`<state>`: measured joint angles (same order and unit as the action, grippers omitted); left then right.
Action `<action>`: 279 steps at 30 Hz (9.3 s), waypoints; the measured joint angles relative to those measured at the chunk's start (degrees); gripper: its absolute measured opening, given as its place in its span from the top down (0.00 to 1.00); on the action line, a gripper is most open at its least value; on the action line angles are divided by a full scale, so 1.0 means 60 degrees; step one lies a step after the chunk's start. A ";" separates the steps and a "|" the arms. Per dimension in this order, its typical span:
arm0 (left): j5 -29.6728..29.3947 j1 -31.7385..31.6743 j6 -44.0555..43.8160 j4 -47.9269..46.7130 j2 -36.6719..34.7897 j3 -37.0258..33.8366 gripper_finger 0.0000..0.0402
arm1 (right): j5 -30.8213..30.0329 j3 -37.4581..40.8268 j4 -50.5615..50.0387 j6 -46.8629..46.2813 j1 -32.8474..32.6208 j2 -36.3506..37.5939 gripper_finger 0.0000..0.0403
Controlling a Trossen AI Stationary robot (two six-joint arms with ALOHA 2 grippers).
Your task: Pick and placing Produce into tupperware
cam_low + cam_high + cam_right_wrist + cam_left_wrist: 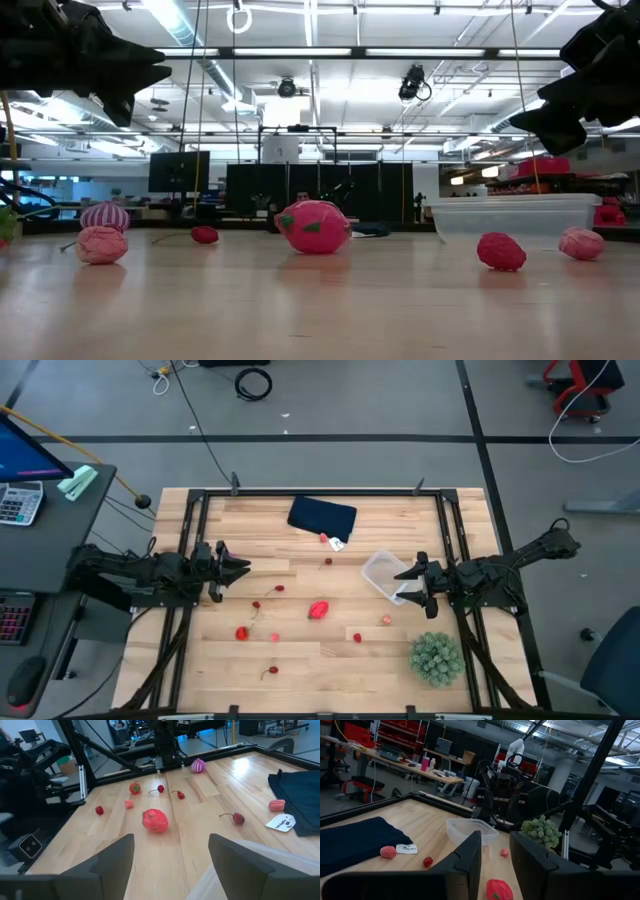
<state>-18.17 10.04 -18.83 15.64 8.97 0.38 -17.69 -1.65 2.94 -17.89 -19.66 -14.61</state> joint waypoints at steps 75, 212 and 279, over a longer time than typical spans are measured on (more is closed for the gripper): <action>-0.0175 -0.0003 0.0620 -0.1092 0.0149 0.0034 0.73 | -0.0004 0.0000 -0.0062 0.0000 0.0000 -0.0003 0.34; 0.1909 -0.2284 0.3252 -0.2203 2.1045 1.6499 0.88 | -0.2645 0.0000 0.1619 0.6328 0.0004 -0.0003 0.34; 0.0892 -0.3609 0.4250 -1.0364 1.1938 1.6495 0.87 | 0.2856 -1.0489 -0.1921 0.6036 0.4354 -1.5599 0.40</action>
<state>-12.82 -11.62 6.68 -46.54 80.60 99.35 -0.56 -64.58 -8.59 18.33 6.46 -108.20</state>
